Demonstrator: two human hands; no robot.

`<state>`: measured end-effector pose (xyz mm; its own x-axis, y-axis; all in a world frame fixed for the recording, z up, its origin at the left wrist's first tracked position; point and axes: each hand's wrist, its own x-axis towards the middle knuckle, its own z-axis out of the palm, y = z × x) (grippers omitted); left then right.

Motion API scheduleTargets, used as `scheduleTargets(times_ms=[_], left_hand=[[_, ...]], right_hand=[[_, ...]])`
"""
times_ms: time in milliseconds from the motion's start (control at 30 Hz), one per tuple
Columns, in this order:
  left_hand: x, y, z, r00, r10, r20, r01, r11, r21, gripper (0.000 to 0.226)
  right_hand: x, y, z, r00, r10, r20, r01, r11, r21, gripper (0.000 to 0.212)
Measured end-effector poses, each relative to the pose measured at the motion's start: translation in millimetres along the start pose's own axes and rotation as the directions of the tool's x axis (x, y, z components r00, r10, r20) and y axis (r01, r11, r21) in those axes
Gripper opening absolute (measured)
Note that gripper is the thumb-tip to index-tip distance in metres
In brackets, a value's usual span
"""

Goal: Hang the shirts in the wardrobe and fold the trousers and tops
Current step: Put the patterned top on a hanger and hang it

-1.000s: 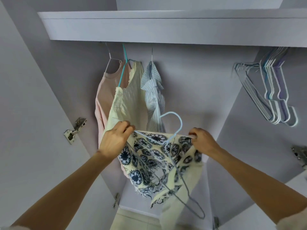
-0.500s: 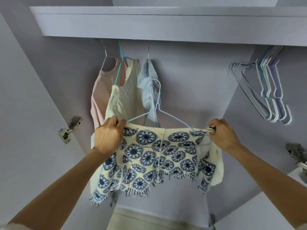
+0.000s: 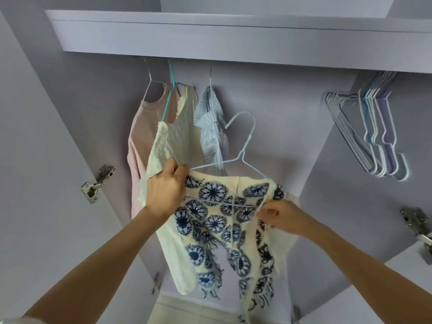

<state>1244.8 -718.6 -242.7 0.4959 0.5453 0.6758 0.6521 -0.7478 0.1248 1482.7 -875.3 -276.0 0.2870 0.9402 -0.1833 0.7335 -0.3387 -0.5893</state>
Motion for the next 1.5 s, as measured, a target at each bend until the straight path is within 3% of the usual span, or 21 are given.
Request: scheduleTargets(times_ms=[33,67,100,133,167,233,300,467,533,633,700,967,1100,1167,1233,1267,1333,1400,1433,1467,1500], left_hand=[[0.0,0.1,-0.4,1.000,0.005,-0.002,-0.005,1.000,-0.002,0.023],[-0.6,-0.1,-0.2,1.000,0.011,-0.005,-0.011,1.000,-0.006,0.024],[-1.5,-1.5,-0.3,1.000,0.012,-0.008,-0.012,1.000,-0.009,0.023],[-2.8,-2.9,0.2,1.000,0.004,-0.010,-0.004,1.000,-0.014,0.023],[-4.4,-5.0,0.9,1.000,-0.012,-0.015,0.012,1.000,-0.020,0.023],[-6.5,-9.0,2.8,0.998,-0.058,-0.029,0.057,0.998,-0.042,0.023],[-7.5,-11.2,4.7,0.995,-0.095,-0.043,0.092,0.994,-0.066,0.021],[-10.7,-9.5,4.9,0.991,-0.128,-0.030,0.124,0.987,-0.106,0.017],[-10.5,-10.7,4.5,0.989,-0.141,-0.040,0.135,0.982,-0.132,0.014],[-10.8,-11.9,4.5,0.988,-0.139,-0.072,0.124,0.975,-0.182,0.014],[-13.3,-10.6,5.6,0.988,-0.132,-0.083,0.113,0.973,-0.200,0.014],[-19.4,-5.5,11.8,0.968,-0.240,-0.077,0.220,0.954,-0.204,0.012],[-27.4,5.3,16.1,0.979,-0.192,-0.069,0.175,0.964,-0.201,0.010],[-32.4,9.5,23.0,0.985,-0.170,0.027,0.172,0.969,-0.180,0.018],[-37.6,12.0,31.6,0.952,-0.162,0.261,0.210,0.964,-0.166,0.031],[-39.7,11.2,34.3,0.895,-0.152,0.420,0.249,0.950,-0.187,0.038],[-39.2,5.6,36.8,0.700,-0.053,0.712,0.295,0.930,-0.221,0.043],[-38.9,3.8,36.1,0.509,0.085,0.857,0.135,0.975,-0.177,0.028],[-40.5,4.2,36.6,0.470,0.103,0.877,0.083,0.984,-0.160,0.022],[-42.3,4.7,37.2,0.495,0.105,0.863,0.085,0.982,-0.168,0.022],[-42.4,5.2,36.9,0.588,0.089,0.804,0.119,0.974,-0.195,0.022]], right_hand=[[0.4,2.9,-3.8,0.987,-0.010,-0.158,0.008,1.000,-0.017,0.031],[1.4,8.1,-9.5,0.917,-0.064,-0.395,0.048,0.998,-0.050,0.028],[2.2,10.7,-15.2,0.790,-0.162,-0.592,0.102,0.986,-0.133,0.018],[2.1,11.5,-20.5,0.702,-0.257,-0.664,0.142,0.964,-0.223,0.004],[3.9,12.5,-23.4,0.716,-0.309,-0.626,0.154,0.944,-0.291,0.017],[9.0,17.1,-21.9,0.864,-0.365,-0.347,0.253,0.911,-0.327,0.043],[10.3,13.0,-15.2,0.926,-0.329,-0.185,0.275,0.923,-0.269,0.044],[19.3,1.6,-2.1,0.885,-0.400,-0.239,0.340,0.905,-0.258,0.019],[17.7,-3.3,4.5,0.869,-0.418,-0.263,0.383,0.907,-0.174,0.018],[13.8,-10.0,8.0,0.857,-0.330,-0.396,0.373,0.927,0.033,0.022],[14.9,-16.4,3.8,0.810,-0.262,-0.524,0.350,0.934,0.074,0.020],[15.0,-30.7,-17.2,0.731,-0.212,-0.649,0.273,0.962,-0.006,0.015],[13.1,-30.2,-24.9,0.703,-0.230,-0.673,0.262,0.964,-0.056,0.015],[11.5,-29.2,-27.1,0.691,-0.252,-0.678,0.269,0.960,-0.082,0.015],[10.0,-27.6,-30.1,0.679,-0.268,-0.684,0.274,0.956,-0.103,0.014],[8.8,-26.1,-31.2,0.676,-0.279,-0.682,0.276,0.954,-0.117,0.014],[7.0,-23.5,-30.9,0.671,-0.305,-0.676,0.278,0.949,-0.152,0.013],[6.1,-19.3,-30.4,0.668,-0.288,-0.686,0.270,0.953,-0.138,0.014],[6.3,-17.4,-30.9,0.666,-0.267,-0.697,0.266,0.957,-0.112,0.014],[6.0,-16.0,-31.8,0.663,-0.252,-0.705,0.267,0.959,-0.092,0.015],[5.8,-15.1,-33.8,0.655,-0.250,-0.713,0.273,0.958,-0.085,0.015]])
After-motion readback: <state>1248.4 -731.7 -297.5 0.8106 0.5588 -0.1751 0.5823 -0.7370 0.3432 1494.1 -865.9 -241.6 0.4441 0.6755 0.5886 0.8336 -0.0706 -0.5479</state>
